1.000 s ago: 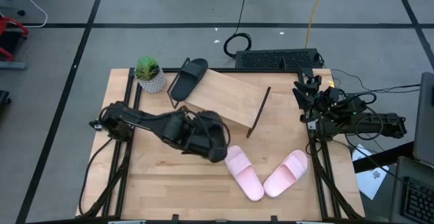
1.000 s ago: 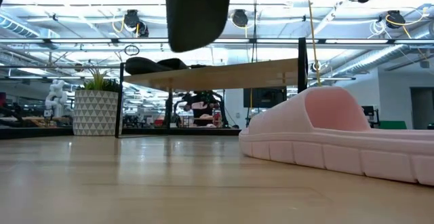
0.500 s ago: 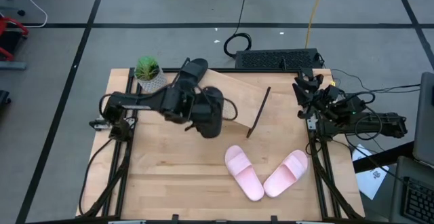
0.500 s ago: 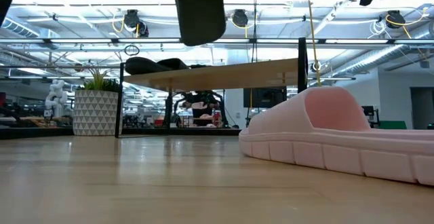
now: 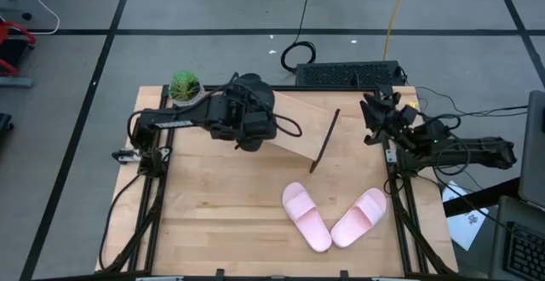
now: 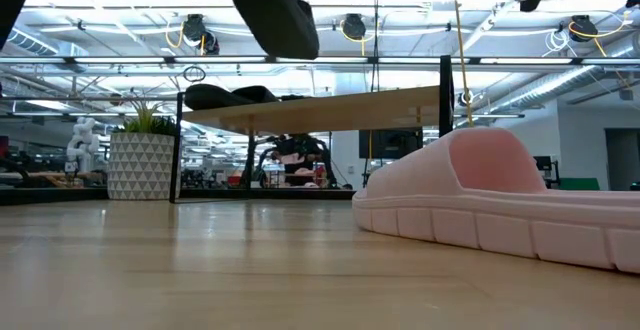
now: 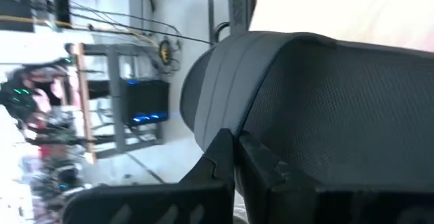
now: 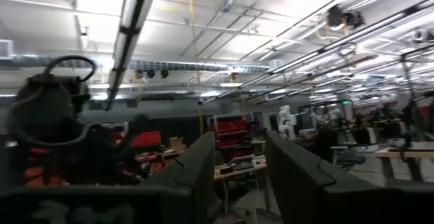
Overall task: Pick and place slides into the shelf
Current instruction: Put the black slipper on the shelf
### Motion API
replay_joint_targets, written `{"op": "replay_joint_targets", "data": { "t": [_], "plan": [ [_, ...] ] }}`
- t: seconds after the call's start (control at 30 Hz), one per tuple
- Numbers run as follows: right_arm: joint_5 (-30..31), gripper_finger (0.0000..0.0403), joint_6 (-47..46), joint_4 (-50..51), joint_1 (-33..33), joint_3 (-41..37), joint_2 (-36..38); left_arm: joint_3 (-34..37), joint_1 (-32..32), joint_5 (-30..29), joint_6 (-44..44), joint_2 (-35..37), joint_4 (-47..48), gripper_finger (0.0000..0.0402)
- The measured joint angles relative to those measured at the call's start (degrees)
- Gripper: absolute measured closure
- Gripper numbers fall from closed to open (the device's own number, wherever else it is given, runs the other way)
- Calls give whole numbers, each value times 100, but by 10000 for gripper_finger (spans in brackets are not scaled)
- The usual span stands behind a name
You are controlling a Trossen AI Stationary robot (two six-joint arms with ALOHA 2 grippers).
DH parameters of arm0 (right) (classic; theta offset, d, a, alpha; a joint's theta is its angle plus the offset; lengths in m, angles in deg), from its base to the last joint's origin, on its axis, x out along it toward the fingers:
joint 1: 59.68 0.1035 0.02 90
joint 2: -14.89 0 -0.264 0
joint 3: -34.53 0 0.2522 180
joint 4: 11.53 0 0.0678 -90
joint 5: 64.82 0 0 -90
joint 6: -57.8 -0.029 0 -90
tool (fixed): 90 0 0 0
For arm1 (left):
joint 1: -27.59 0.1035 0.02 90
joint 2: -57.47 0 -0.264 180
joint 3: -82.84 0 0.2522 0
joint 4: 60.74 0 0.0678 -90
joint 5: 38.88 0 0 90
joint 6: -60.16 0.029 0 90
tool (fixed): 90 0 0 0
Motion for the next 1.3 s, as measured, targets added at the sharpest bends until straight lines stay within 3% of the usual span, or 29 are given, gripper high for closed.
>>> {"op": "replay_joint_targets", "data": {
  "t": [0.2, 0.5, 0.7, 1.3],
  "plan": [
    [319, 282, 412, -562, 0, 0, -257, 0, 51, -281, 1269, -2, -1041, 401],
    [432, 282, 872, -1149, 0, 0, -335, -2, 328, 136, 2443, -2, -2398, 401],
    [432, 282, 884, -1261, 0, 0, -336, 37, 548, 770, 2561, -4, -2546, 401],
    [432, 282, 1163, -1261, 0, 0, -334, 784, 982, 1136, 2662, -7, -2525, 401]
  ]
}}
